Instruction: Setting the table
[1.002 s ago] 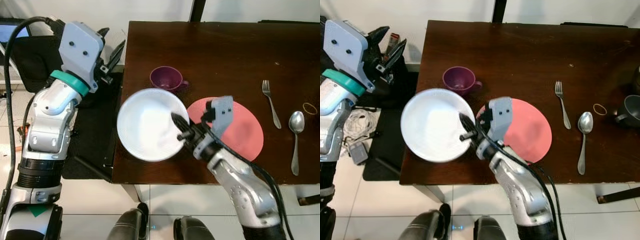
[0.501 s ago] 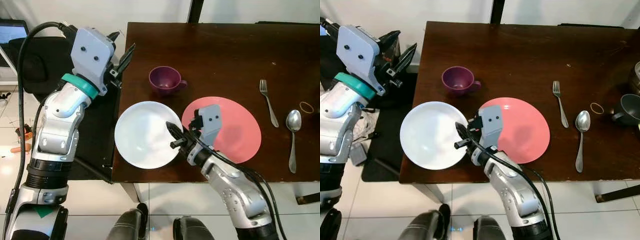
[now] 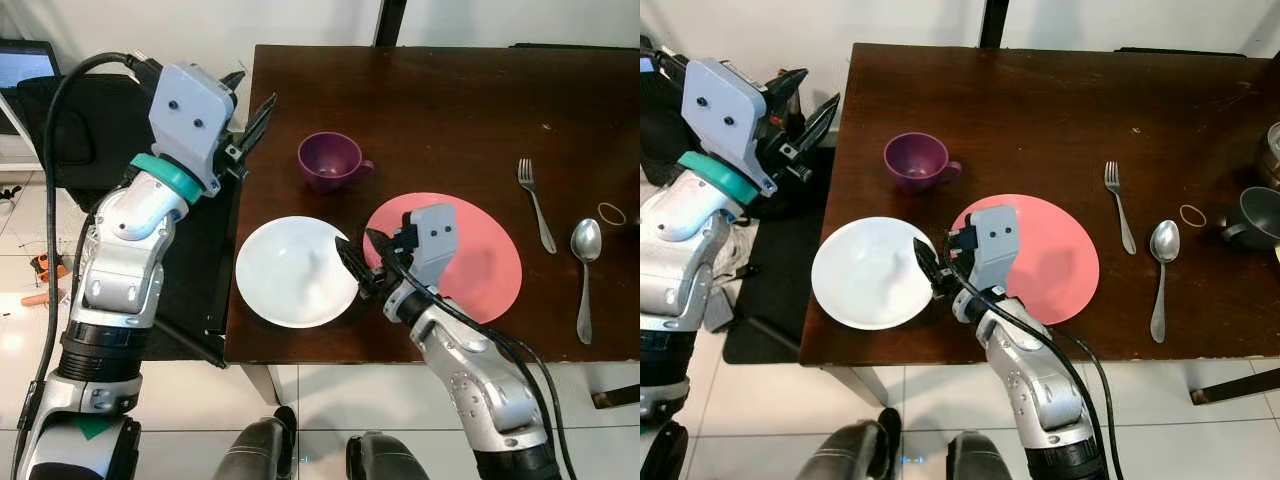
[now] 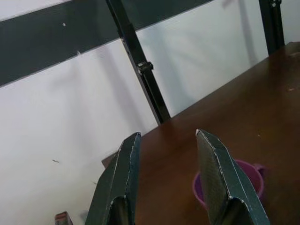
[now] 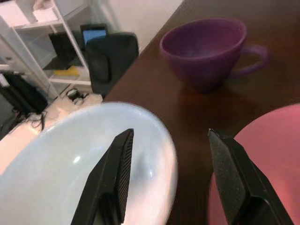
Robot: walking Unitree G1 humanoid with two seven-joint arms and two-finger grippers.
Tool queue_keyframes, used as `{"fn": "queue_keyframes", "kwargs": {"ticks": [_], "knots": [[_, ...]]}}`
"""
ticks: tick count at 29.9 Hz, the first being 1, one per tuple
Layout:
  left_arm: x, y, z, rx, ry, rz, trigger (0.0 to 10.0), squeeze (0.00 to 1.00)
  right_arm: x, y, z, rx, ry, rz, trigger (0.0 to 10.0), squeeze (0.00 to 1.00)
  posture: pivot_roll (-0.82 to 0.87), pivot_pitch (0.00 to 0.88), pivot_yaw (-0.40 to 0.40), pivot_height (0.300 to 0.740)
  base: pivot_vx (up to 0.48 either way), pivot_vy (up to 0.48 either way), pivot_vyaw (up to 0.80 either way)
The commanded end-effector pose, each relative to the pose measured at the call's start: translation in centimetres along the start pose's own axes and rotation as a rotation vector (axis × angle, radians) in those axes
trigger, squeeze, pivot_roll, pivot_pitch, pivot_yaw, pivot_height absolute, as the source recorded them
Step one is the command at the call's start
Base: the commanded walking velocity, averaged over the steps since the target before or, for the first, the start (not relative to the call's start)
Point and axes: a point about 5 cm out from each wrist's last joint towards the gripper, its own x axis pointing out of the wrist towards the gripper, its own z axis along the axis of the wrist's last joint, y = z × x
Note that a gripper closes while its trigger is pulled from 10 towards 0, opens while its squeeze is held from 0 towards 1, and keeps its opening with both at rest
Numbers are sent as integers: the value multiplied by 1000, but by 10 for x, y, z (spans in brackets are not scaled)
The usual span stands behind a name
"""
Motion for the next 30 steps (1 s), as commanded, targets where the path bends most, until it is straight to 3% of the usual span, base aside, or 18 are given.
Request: {"fn": "queue_keyframes", "kwargs": {"ticks": [1,3,7,10,11,12,13,15,16,17,18,20,30], "knots": [[-2,-6,-2,-13,10,-16,10000,0,-9,-8,20,-29,-72,-37,10000,0,-37,67,52,740,0,0,0],[-4,-10,-4,-28,17,-33,10000,0,-17,-12,35,-49,-128,-48,10000,0,-47,58,59,740,0,0,0],[-7,-12,-6,-53,30,-48,10000,0,-23,-15,45,-55,-171,-48,10000,0,-47,58,59,740,0,0,0],[-13,-14,-14,-128,78,-22,10000,0,-32,-25,64,-54,-278,-105,10000,0,-50,51,69,740,0,0,0],[-16,-14,-20,-168,108,12,10000,0,-35,-33,73,-50,-342,-184,10000,0,-53,50,71,740,0,0,0],[-16,-14,-20,-168,108,12,10000,0,-35,-33,73,-50,-342,-184,10000,0,-53,50,71,740,0,0,0],[-19,-15,-28,-212,149,67,10000,0,-37,-46,80,-71,-395,-316,10000,0,-53,44,72,740,0,0,0],[-19,-15,-28,-212,149,67,10000,0,-37,-46,80,-71,-395,-316,10000,0,-53,44,72,740,0,0,0],[-20,-16,-35,-257,187,123,10000,0,-38,-60,81,-117,-419,-475,10000,0,-49,45,74,740,0,0,0],[-20,-16,-35,-257,187,123,10000,0,-38,-60,81,-117,-419,-475,10000,0,-49,45,74,740,0,0,0],[-23,-18,-42,-278,223,165,10000,0,-39,-74,81,-171,-439,-634,10000,0,-48,42,77,740,0,0,0],[-24,-21,-48,-293,255,199,10000,0,-40,-87,80,-220,-448,-769,10000,0,-39,40,77,740,0,0,0],[-25,-24,-44,-254,257,187,10000,16,-31,-91,80,-205,-450,-792,10000,0,-40,44,84,740,-113,0,0]]}}
